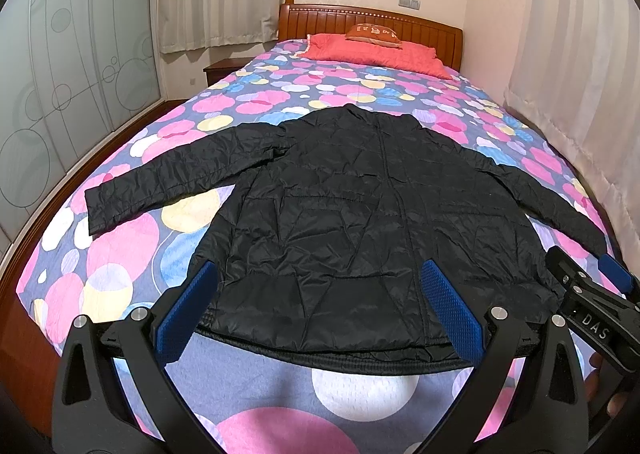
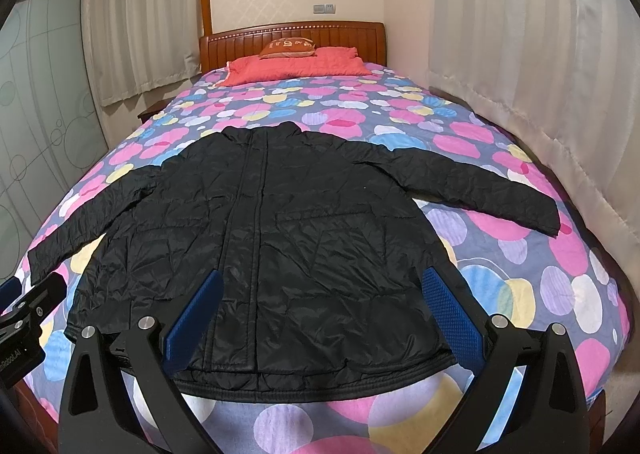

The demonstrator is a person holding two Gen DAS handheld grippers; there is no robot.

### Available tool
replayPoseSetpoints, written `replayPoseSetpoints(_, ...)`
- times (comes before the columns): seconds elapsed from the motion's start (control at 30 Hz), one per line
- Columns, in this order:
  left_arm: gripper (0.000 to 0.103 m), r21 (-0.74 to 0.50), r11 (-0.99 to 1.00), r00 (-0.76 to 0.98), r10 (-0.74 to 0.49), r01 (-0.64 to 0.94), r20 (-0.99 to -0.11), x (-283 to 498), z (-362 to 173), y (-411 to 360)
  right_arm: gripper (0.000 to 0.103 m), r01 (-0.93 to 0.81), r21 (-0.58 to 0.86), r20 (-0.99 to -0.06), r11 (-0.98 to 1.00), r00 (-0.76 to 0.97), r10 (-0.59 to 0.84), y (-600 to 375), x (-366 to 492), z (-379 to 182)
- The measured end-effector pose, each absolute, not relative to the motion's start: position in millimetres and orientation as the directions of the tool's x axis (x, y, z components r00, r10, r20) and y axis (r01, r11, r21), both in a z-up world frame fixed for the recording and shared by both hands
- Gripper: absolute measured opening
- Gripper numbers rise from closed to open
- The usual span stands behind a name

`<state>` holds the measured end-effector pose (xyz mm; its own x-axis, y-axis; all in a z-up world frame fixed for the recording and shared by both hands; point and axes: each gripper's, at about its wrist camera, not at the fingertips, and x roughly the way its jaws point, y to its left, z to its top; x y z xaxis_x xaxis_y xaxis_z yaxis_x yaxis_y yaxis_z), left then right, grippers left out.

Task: Fold large clothes

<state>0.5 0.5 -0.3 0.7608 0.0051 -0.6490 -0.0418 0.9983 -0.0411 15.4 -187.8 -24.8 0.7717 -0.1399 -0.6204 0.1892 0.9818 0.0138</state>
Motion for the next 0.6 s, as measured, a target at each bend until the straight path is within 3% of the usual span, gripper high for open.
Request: replayPoseSetpoints(0.6, 0.101, -0.040, 0.998, 0.757, 0.006, -0.043, -0.654, 1.3, -0.7, 0.0, 0.099, 0.190, 0.013, -0.622, 0.982, 0.770, -0.141, -187.2, 15.2, -24.8)
